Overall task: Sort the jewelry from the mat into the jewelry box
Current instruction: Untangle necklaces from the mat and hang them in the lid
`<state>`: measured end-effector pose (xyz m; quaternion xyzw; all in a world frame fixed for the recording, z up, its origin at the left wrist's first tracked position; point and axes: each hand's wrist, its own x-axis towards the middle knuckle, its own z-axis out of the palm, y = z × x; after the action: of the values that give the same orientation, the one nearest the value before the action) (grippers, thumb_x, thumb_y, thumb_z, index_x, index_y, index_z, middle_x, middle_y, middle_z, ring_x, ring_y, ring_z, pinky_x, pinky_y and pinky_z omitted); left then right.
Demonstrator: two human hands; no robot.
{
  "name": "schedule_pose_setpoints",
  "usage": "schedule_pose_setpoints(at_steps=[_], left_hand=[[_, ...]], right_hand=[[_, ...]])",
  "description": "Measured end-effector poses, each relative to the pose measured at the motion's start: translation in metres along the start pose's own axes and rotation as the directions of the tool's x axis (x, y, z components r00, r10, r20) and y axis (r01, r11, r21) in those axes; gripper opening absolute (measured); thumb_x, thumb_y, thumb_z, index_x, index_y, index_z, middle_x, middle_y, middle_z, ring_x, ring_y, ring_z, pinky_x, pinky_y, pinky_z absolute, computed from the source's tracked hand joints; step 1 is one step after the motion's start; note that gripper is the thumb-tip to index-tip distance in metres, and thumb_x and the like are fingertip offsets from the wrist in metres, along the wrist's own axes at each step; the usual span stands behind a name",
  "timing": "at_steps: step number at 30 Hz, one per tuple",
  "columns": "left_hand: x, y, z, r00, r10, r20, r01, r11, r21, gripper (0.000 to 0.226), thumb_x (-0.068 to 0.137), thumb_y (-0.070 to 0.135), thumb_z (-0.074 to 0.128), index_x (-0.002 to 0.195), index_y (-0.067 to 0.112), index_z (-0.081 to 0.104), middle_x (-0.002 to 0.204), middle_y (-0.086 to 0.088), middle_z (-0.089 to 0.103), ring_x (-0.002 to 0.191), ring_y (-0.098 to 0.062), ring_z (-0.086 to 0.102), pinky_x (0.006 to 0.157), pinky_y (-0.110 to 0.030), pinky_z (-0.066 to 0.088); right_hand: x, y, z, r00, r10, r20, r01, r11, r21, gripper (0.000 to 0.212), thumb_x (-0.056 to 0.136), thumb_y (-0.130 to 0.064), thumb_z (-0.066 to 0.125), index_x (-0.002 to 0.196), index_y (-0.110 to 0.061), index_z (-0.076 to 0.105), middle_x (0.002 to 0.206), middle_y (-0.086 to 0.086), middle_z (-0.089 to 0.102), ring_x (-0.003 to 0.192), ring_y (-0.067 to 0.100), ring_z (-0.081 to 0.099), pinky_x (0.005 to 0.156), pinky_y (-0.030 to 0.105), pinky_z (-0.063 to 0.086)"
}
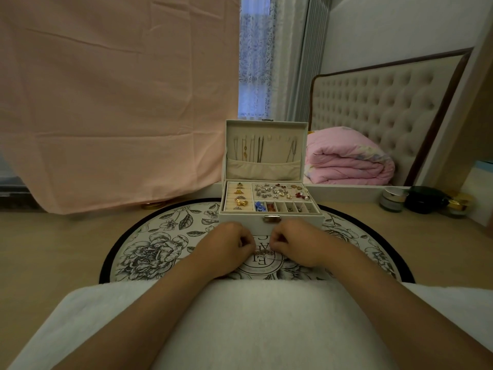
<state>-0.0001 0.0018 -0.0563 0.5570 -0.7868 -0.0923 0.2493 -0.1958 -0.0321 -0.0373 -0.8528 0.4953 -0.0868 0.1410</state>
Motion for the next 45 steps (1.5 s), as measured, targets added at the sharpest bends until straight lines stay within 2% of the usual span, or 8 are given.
schedule_pose_setpoints(at_steps=[6,9,12,17,25,33,42,45], left_hand=[[0.005,0.007,-0.013,0.960,-0.279,-0.009,0.215,0.760,-0.614,0.014,0.099,0.018,0.055,0.088,0.014,0.060,0.070,0.002,0.063,0.055,-0.009,0.053,0.055,-0.026,0.043],[0.006,0.013,-0.018,0.957,-0.288,0.040,0.236,0.689,-0.685,0.016,0.099,0.019,0.053,0.084,0.017,0.060,0.068,0.001,0.053,0.055,-0.011,0.043,0.053,-0.026,0.036],[0.007,0.011,-0.024,0.972,-0.227,0.056,0.218,0.788,-0.576,0.011,0.096,0.024,0.059,0.088,0.020,0.064,0.067,0.004,0.050,0.056,-0.010,0.042,0.055,-0.024,0.037],[0.005,0.009,-0.034,0.991,-0.130,0.044,0.136,0.884,-0.448,0.015,0.096,0.030,0.061,0.088,0.024,0.072,0.066,0.010,0.055,0.057,-0.006,0.045,0.056,-0.018,0.040],[0.001,0.011,-0.039,0.971,-0.158,0.180,0.238,0.734,-0.637,0.013,0.099,0.021,0.057,0.095,0.016,0.069,0.083,0.000,0.074,0.056,-0.007,0.054,0.046,-0.020,0.040],[0.001,0.013,-0.038,0.976,-0.153,0.154,0.216,0.730,-0.649,0.016,0.093,0.023,0.067,0.100,0.009,0.071,0.088,-0.005,0.077,0.066,-0.017,0.068,0.044,-0.022,0.046],[0.004,0.010,-0.031,0.970,-0.183,0.158,0.241,0.796,-0.555,0.014,0.099,0.020,0.057,0.090,0.013,0.066,0.066,-0.002,0.065,0.044,-0.008,0.045,0.045,-0.020,0.037],[0.005,0.009,-0.028,0.971,-0.183,0.157,0.239,0.800,-0.550,0.014,0.100,0.019,0.055,0.093,0.010,0.064,0.059,-0.001,0.058,0.040,-0.007,0.040,0.042,-0.018,0.034]], right_hand=[[0.001,-0.008,-0.001,0.994,0.071,-0.083,-0.004,0.782,0.624,0.014,0.103,-0.019,0.052,0.093,-0.016,0.061,0.093,0.003,0.073,0.084,0.019,0.071,0.080,0.036,0.059],[-0.001,-0.017,-0.004,0.997,0.080,-0.011,-0.040,0.607,0.793,0.018,0.107,-0.016,0.042,0.093,-0.011,0.053,0.074,0.008,0.067,0.048,0.017,0.058,0.045,0.024,0.046],[-0.003,-0.021,-0.009,0.997,0.076,-0.034,-0.023,0.646,0.763,0.017,0.105,-0.016,0.045,0.091,-0.013,0.054,0.060,-0.002,0.048,0.040,0.005,0.034,0.039,0.018,0.027],[-0.003,-0.018,-0.012,0.982,0.070,-0.174,0.061,0.759,0.649,0.011,0.097,-0.016,0.060,0.092,-0.010,0.068,0.059,-0.007,0.051,0.045,0.004,0.040,0.044,0.015,0.034],[-0.002,-0.015,-0.011,0.932,-0.065,-0.357,0.243,0.842,0.481,0.039,0.086,0.000,0.070,0.073,-0.036,0.075,0.091,-0.008,0.067,0.083,-0.006,0.059,0.074,0.008,0.044],[-0.004,-0.025,-0.007,0.968,0.140,-0.208,0.053,0.694,0.718,0.007,0.085,-0.028,0.078,0.087,-0.023,0.081,0.091,-0.006,0.077,0.097,0.005,0.068,0.089,0.026,0.052],[-0.006,-0.021,-0.011,0.987,0.056,-0.151,0.027,0.867,0.498,0.021,0.096,-0.028,0.064,0.089,-0.013,0.077,0.083,0.010,0.071,0.074,0.008,0.060,0.071,0.025,0.049],[-0.007,-0.024,-0.012,0.988,0.023,-0.152,0.047,0.896,0.442,0.024,0.097,-0.028,0.061,0.081,-0.013,0.072,0.068,-0.006,0.060,0.060,0.002,0.052,0.061,0.023,0.045]])
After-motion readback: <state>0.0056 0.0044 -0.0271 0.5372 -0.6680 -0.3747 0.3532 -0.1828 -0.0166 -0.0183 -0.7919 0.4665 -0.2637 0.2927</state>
